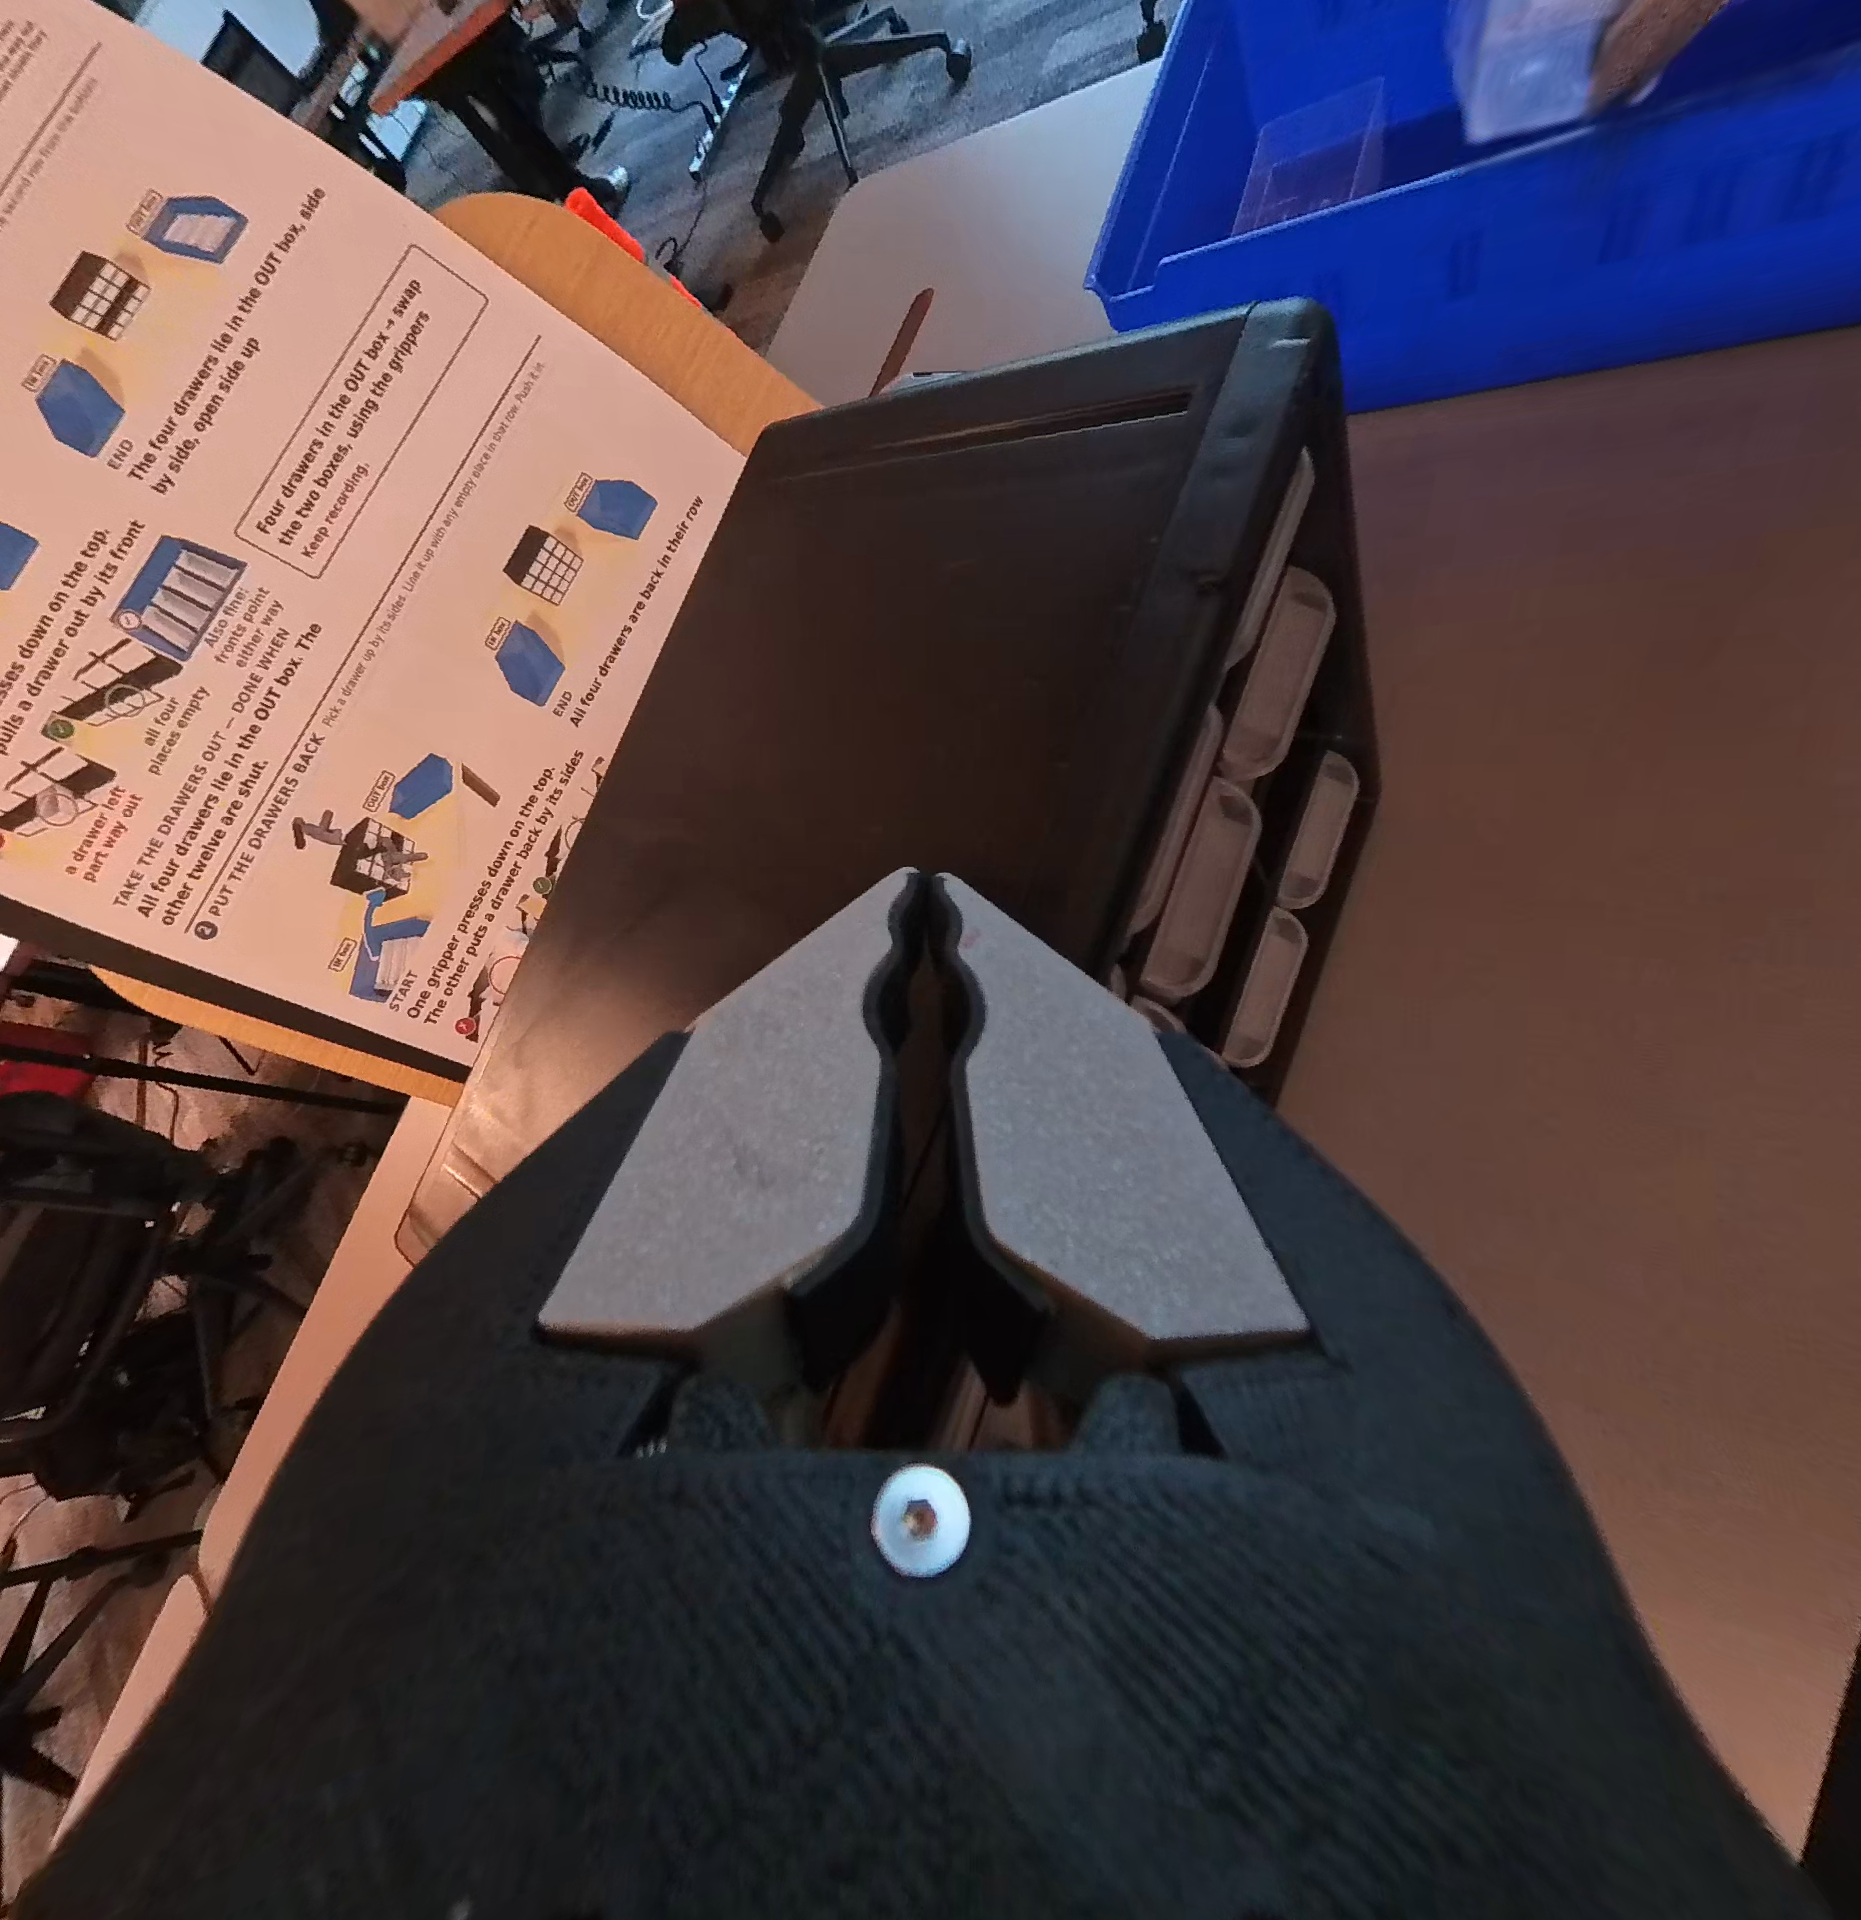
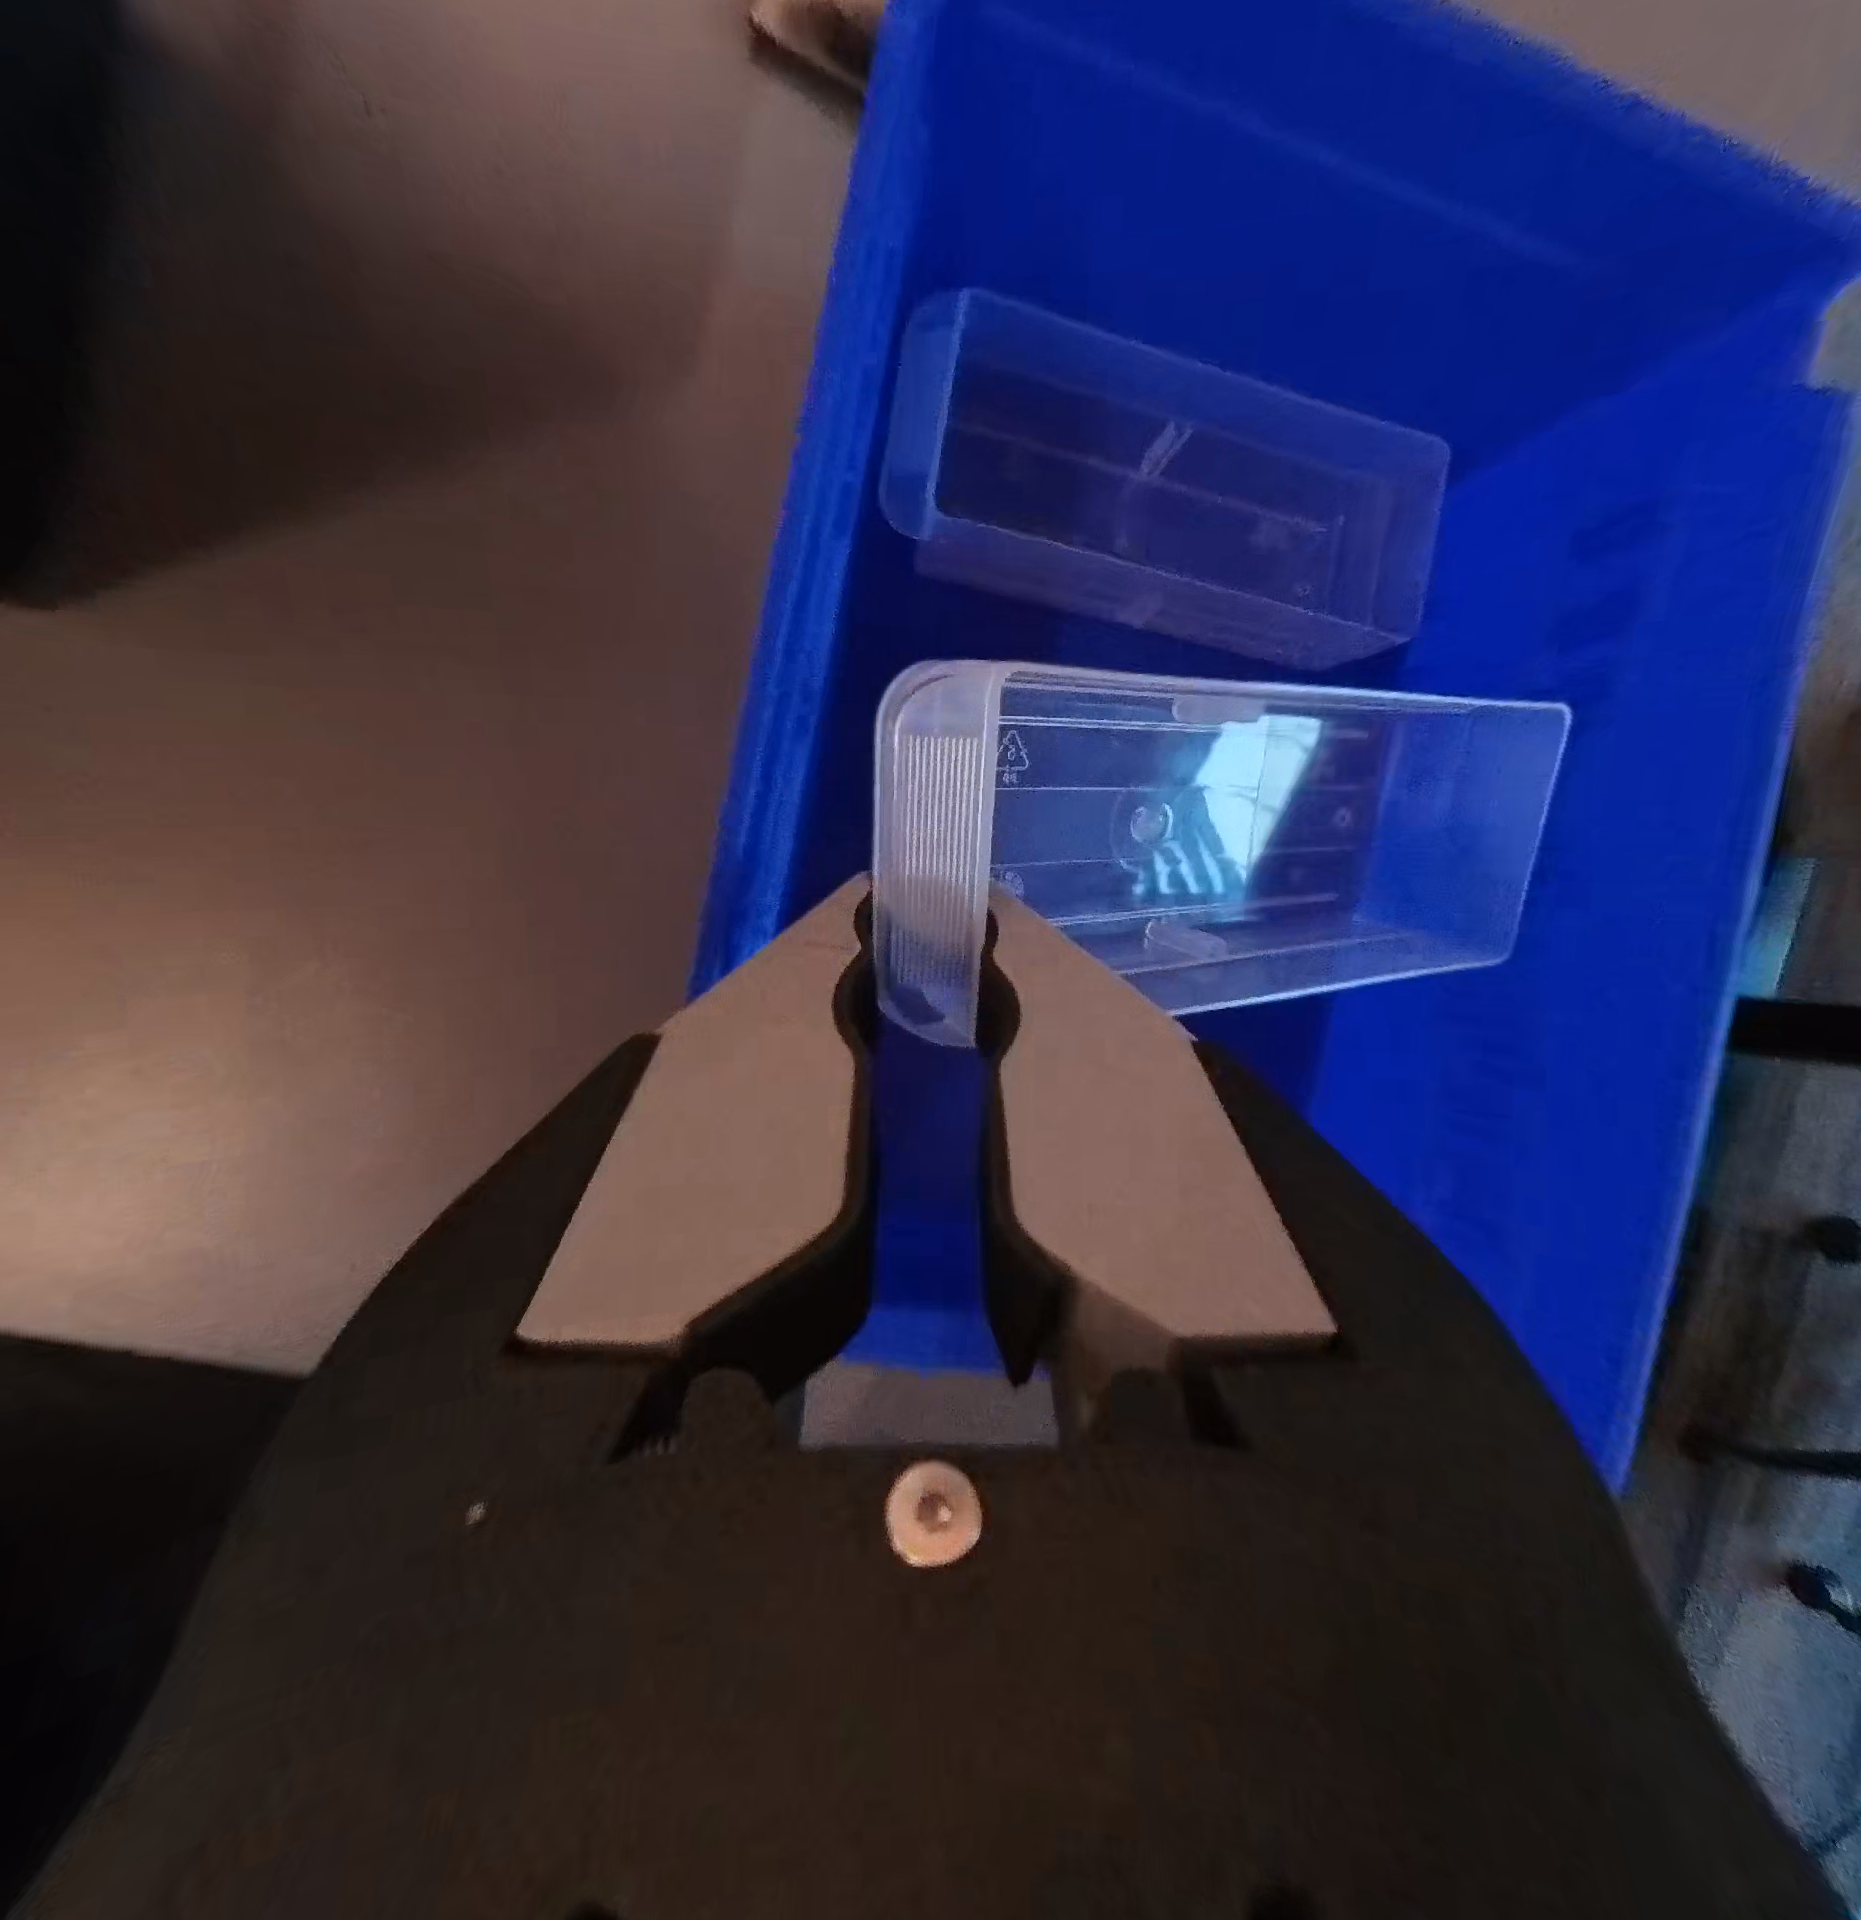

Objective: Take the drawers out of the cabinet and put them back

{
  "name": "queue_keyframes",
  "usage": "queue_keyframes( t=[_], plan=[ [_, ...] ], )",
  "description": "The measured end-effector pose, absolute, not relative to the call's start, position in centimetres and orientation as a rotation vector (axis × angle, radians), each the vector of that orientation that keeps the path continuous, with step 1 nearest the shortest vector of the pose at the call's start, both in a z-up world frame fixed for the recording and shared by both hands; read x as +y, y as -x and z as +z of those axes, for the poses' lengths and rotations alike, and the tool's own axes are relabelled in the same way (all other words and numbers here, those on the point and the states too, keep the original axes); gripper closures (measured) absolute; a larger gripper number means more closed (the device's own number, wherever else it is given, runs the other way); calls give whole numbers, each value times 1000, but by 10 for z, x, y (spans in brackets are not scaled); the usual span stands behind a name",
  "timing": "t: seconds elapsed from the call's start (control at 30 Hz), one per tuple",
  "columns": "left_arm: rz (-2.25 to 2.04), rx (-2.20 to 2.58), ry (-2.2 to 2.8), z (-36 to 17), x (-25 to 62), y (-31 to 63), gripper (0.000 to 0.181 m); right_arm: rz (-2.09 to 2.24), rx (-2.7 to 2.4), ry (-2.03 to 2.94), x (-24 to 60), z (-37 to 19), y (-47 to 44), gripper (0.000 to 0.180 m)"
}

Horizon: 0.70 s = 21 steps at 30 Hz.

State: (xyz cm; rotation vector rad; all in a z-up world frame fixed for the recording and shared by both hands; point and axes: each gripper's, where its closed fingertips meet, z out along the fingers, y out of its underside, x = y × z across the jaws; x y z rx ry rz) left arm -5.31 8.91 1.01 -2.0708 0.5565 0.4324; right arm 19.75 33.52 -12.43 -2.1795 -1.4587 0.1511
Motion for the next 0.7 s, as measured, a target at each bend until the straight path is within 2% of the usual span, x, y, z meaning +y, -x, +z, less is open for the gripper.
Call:
queue_keyframes(
  t=[0.17,0.27,0.5,0.57,0.7],
  plan=[
    [470,571,2064,10,89,53,181,64,-1478,2268,363,-168,-174,161],
    [471,570,2062,10,89,53,181,140,-1442,2230,370,-161,-165,151],
    [463,568,2063,10,89,53,181,243,-1469,2224,358,-138,-196,138],
    [464,566,2061,10,89,53,181,257,-1438,2286,360,-140,-213,139],
    [478,559,2053,10,89,53,181,45,-1430,2449,367,-165,-255,157]
  ],
)
